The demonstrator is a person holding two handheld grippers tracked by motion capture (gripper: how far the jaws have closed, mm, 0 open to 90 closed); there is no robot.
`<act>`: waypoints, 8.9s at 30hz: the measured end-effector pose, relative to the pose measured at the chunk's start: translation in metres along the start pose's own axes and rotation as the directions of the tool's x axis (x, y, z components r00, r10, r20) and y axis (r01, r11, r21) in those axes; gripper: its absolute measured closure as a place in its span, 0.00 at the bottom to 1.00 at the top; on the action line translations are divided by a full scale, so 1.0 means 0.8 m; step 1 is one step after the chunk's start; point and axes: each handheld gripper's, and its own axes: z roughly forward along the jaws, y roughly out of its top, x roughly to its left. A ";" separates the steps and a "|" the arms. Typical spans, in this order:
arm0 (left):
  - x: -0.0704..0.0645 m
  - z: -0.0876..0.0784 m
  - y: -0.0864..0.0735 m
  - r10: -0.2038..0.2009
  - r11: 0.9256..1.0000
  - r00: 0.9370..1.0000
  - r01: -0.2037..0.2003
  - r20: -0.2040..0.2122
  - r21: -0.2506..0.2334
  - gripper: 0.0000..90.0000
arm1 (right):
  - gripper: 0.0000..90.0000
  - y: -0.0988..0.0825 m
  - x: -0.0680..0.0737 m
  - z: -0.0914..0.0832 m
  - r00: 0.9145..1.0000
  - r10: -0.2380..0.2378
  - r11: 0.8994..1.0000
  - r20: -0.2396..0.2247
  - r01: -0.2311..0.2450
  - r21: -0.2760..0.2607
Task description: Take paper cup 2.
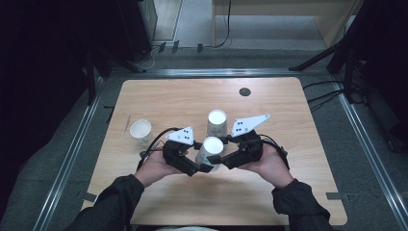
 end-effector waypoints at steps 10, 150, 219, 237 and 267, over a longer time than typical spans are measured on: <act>-0.002 -0.001 0.000 0.007 1.000 1.000 -0.007 0.003 0.002 0.32 | 0.38 -0.001 0.000 0.001 1.000 0.002 1.000 0.005 -0.002 0.005; -0.008 -0.049 -0.001 0.086 0.988 0.996 -0.088 0.021 0.128 0.26 | 0.27 -0.016 0.004 0.017 0.987 -0.065 0.996 -0.146 0.057 -0.061; 0.008 -0.034 0.008 -0.013 0.996 0.997 0.006 0.075 0.092 0.16 | 0.37 -0.041 -0.002 0.008 0.993 -0.088 0.996 -0.083 0.089 0.000; 0.003 -0.044 0.008 -0.019 0.999 0.994 0.016 0.104 0.032 0.25 | 0.37 -0.035 -0.001 0.015 0.988 -0.086 0.996 -0.130 0.085 -0.015; -0.017 -0.014 0.009 0.098 0.931 0.995 -0.102 0.030 0.351 0.25 | 0.32 -0.054 0.007 0.067 0.984 -0.102 0.971 -0.148 0.131 0.202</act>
